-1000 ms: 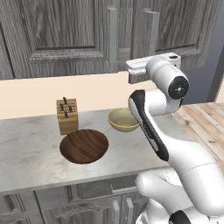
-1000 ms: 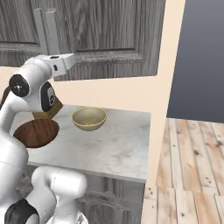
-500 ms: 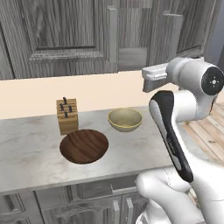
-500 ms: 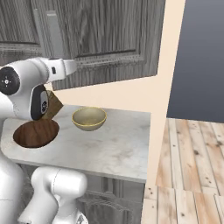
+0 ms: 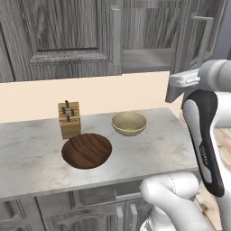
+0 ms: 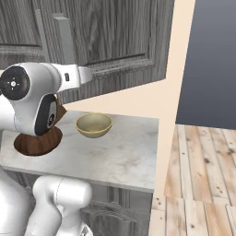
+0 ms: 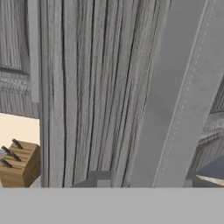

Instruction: Open the cabinet. Pick the bowls from the counter and place them in the cabinet. Then close the cabinet.

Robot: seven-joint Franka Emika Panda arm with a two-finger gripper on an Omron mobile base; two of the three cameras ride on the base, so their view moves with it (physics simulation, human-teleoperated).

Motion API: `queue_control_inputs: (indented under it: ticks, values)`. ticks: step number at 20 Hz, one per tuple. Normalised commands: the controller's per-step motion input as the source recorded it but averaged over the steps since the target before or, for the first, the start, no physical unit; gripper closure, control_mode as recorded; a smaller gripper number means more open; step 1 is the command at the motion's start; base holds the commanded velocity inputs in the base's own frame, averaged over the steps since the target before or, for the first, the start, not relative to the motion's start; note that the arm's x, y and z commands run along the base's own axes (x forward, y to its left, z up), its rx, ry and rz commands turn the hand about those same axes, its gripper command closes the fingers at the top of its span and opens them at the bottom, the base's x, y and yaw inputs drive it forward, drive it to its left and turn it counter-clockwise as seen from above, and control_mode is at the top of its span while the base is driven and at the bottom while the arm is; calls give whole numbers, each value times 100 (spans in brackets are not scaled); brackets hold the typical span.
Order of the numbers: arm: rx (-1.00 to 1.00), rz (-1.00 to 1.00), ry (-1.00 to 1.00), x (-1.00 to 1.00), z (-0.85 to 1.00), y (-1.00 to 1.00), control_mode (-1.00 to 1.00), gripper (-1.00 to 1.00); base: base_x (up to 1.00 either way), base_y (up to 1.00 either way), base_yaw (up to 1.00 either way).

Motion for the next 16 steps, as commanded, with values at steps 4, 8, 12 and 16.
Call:
queue_control_inputs:
  ticks: [4, 8, 12, 16]
  values:
    - [0, 0, 0, 0, 0, 0, -100, 100, 0, 0, 0]
    - [0, 0, -4, -37, 0, -4, -100, -100, 0, 0, 0]
    - [0, -7, -1, -94, 0, -34, -100, -100, 0, 0, 0]
    - [0, -6, -3, -92, 7, -1, -100, -100, 0, 0, 0]
